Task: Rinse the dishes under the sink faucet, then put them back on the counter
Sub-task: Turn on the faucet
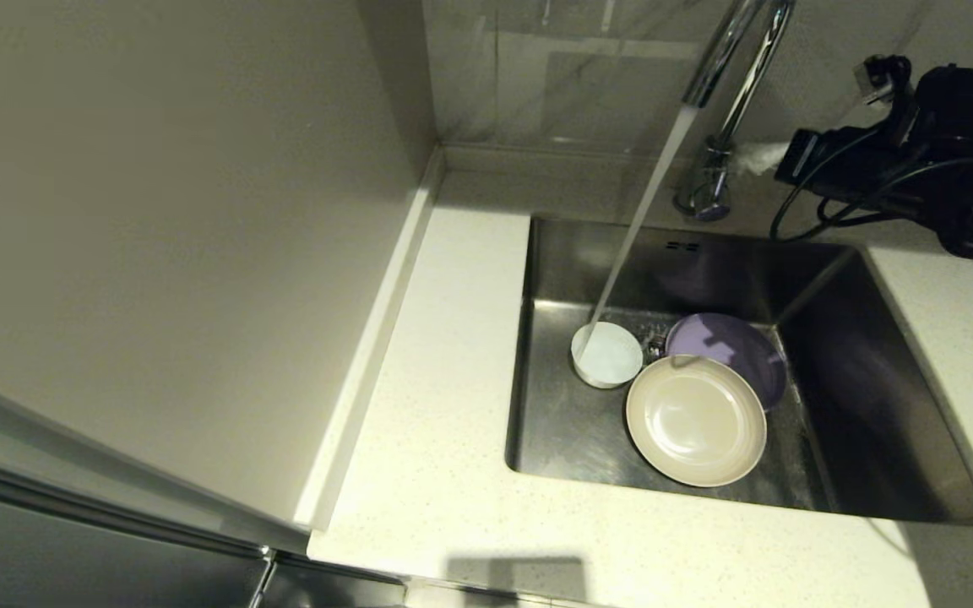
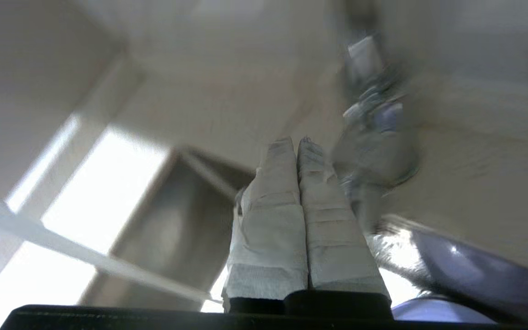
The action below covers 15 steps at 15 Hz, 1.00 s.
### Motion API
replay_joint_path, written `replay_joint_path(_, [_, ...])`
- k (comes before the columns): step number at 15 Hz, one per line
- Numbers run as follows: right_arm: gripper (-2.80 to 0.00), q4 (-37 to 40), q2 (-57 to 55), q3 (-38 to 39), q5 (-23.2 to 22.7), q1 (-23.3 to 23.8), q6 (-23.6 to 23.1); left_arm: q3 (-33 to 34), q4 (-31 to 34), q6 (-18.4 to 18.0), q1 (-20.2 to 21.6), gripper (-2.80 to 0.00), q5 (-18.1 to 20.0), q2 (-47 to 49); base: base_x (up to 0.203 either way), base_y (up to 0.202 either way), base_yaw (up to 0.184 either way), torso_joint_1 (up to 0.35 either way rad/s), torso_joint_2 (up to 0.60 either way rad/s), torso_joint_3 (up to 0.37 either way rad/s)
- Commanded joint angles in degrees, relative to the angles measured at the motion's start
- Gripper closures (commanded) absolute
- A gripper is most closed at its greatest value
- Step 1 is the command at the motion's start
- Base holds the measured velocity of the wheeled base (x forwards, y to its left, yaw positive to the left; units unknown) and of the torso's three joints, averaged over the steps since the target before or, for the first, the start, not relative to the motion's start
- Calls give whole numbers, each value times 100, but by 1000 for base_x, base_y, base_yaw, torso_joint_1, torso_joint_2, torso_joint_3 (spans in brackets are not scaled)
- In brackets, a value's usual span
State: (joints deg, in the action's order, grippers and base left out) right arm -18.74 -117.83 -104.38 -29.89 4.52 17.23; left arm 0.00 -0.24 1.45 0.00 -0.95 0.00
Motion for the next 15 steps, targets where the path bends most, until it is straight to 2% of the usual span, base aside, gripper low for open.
replay_joint_path(1, [0, -25, 212, -143, 42, 149, 223, 0, -2, 1, 0, 0, -2, -18, 0, 0, 0, 0, 0, 0])
replay_joint_path(3, [0, -31, 303, -153, 360, 277, 277, 0, -2, 4, 0, 0, -2, -18, 0, 0, 0, 0, 0, 0])
replay_joint_path(5, [0, -31, 331, -152, 999, 302, 136, 0, -2, 4, 0, 0, -2, -18, 0, 0, 0, 0, 0, 0])
replay_joint_path(7, [0, 2, 364, 72, 1260, 457, -689, 0, -2, 3, 0, 0, -2, -18, 0, 0, 0, 0, 0, 0])
replay_joint_path(10, [0, 187, 691, 1013, 1386, 765, -1648, 0, -2, 4, 0, 0, -2, -18, 0, 0, 0, 0, 0, 0])
replay_joint_path(12, [0, 951, 1215, 1730, 1931, 936, -2470, 0, -2, 4, 0, 0, -2, -18, 0, 0, 0, 0, 0, 0])
replay_joint_path(13, [0, 1333, 1554, 2154, 2192, 988, -2650, 0, -2, 4, 0, 0, -2, -18, 0, 0, 0, 0, 0, 0])
replay_joint_path(15, [0, 1685, 2404, 3214, 2409, 1033, -2787, 0, -2, 4, 0, 0, -2, -18, 0, 0, 0, 0, 0, 0])
